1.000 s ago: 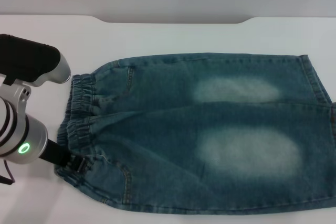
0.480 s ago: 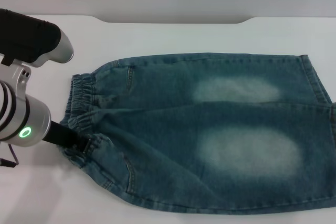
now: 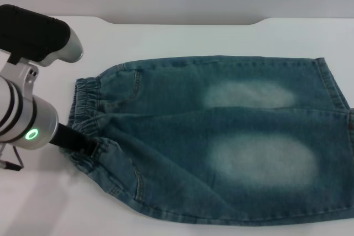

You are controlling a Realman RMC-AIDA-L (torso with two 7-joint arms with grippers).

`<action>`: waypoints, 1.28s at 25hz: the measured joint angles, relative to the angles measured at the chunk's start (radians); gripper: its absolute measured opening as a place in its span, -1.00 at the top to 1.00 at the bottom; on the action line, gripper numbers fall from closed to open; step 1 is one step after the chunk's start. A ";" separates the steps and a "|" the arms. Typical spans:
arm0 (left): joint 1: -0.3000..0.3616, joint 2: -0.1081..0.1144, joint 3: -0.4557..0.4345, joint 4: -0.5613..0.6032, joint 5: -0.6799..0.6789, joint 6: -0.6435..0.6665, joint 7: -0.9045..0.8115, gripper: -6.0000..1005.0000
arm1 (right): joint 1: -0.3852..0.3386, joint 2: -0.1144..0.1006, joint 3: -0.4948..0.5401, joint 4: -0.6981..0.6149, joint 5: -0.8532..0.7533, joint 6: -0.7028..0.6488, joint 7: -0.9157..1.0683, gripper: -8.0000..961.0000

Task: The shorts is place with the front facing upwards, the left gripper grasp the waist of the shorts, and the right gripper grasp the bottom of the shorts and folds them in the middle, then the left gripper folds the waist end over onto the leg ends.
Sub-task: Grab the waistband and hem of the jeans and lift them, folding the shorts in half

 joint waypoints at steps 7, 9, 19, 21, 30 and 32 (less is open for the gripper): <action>-0.029 -0.001 0.006 0.055 0.002 0.022 0.009 0.82 | -0.066 0.007 -0.065 -0.084 0.046 -0.047 0.007 -0.60; -0.033 -0.002 0.007 0.061 0.002 0.026 0.011 0.82 | -0.074 0.006 -0.091 -0.100 0.057 -0.060 0.009 -0.60; -0.061 0.000 0.008 0.089 0.002 0.028 0.013 0.82 | -0.093 0.005 -0.129 -0.067 0.059 -0.029 0.066 -0.60; -0.066 0.000 0.008 0.100 0.002 0.029 0.014 0.82 | -0.096 0.005 -0.134 -0.060 0.064 -0.022 0.072 -0.60; -0.076 0.000 0.000 0.115 0.001 0.035 0.026 0.82 | -0.126 0.005 -0.158 -0.060 0.091 -0.016 0.101 -0.61; -0.079 0.000 0.000 0.115 0.001 0.035 0.028 0.82 | -0.135 0.005 -0.160 -0.061 0.089 -0.020 0.104 -0.61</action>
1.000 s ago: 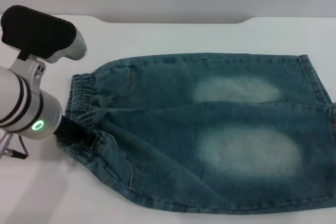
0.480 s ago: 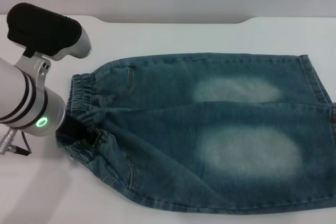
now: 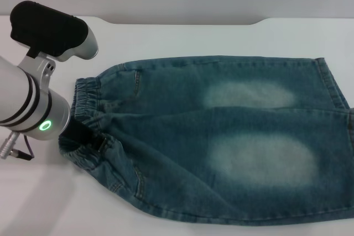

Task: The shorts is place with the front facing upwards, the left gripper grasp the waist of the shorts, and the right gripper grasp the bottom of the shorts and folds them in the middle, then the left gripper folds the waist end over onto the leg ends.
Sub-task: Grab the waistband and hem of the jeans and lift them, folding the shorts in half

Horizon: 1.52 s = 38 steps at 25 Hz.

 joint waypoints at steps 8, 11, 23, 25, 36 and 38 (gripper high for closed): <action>-0.013 0.000 0.000 0.010 -0.001 0.003 0.012 0.82 | -0.016 0.000 0.001 -0.014 -0.001 -0.010 0.005 -0.60; -0.014 0.000 0.001 0.010 -0.001 0.003 0.012 0.82 | -0.016 0.001 -0.002 -0.034 -0.001 -0.019 0.002 -0.61; -0.015 0.000 0.006 0.009 -0.003 0.001 0.012 0.82 | -0.008 -0.001 -0.031 -0.071 0.004 -0.045 -0.007 -0.60; -0.015 0.000 0.006 0.009 -0.004 0.002 0.012 0.82 | -0.007 -0.001 -0.031 -0.072 0.004 -0.045 -0.009 -0.60; -0.015 -0.002 0.006 0.009 -0.007 0.005 0.021 0.82 | -0.005 -0.002 -0.050 -0.103 0.004 -0.055 -0.013 -0.60; -0.016 -0.002 0.006 0.009 -0.007 0.005 0.021 0.82 | -0.004 -0.002 -0.053 -0.104 0.004 -0.057 -0.013 -0.60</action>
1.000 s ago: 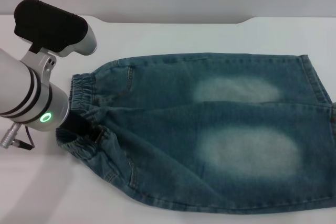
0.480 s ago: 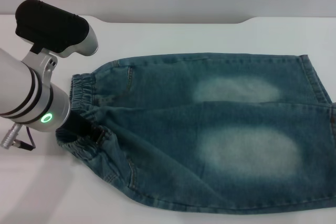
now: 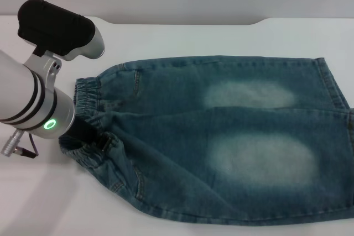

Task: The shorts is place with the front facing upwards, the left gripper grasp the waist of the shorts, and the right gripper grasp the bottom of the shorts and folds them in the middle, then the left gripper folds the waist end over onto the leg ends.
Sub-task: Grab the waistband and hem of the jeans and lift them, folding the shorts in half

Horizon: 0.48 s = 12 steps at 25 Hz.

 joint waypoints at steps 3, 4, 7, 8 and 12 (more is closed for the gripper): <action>0.000 0.000 0.000 0.000 0.000 0.000 0.000 0.82 | 0.001 0.000 -0.001 0.000 0.000 0.000 -0.001 -0.61; -0.001 0.000 0.000 0.000 0.000 0.000 0.000 0.82 | 0.001 0.000 -0.001 0.000 0.000 -0.001 -0.001 -0.61; -0.001 0.000 0.002 0.001 0.000 0.000 0.000 0.82 | 0.003 -0.001 -0.001 -0.005 -0.001 -0.002 -0.001 -0.60; -0.001 0.000 0.002 0.001 0.000 0.000 0.001 0.82 | 0.004 -0.001 -0.001 -0.007 -0.002 -0.003 -0.002 -0.60; -0.001 0.000 0.002 0.002 0.000 0.000 0.003 0.82 | 0.008 -0.001 0.004 -0.016 -0.004 -0.011 -0.004 -0.60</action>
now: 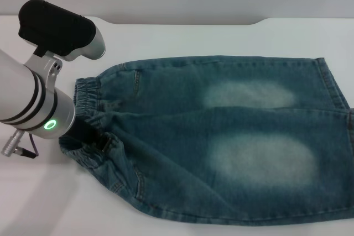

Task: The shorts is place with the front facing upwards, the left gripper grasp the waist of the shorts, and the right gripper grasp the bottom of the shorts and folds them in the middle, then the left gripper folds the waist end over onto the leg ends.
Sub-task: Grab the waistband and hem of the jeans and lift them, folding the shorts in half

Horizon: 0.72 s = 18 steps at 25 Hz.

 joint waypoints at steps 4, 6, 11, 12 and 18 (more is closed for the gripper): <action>0.000 0.000 0.000 0.000 0.000 0.001 0.001 0.82 | 0.003 -0.002 0.002 -0.012 -0.004 -0.012 -0.009 -0.60; 0.000 0.000 0.000 0.000 0.000 0.001 0.001 0.82 | 0.005 -0.003 0.000 -0.014 -0.004 -0.016 -0.019 -0.60; 0.000 -0.001 -0.001 0.000 0.000 0.002 0.008 0.82 | 0.017 -0.004 0.001 -0.024 0.015 -0.009 -0.074 -0.55; 0.000 -0.001 -0.002 0.001 0.000 0.002 0.010 0.82 | 0.021 -0.004 -0.002 -0.032 0.015 -0.007 -0.080 -0.54; 0.000 -0.002 -0.005 0.004 -0.001 0.003 0.012 0.82 | 0.036 -0.004 -0.001 -0.071 0.025 -0.004 -0.102 0.17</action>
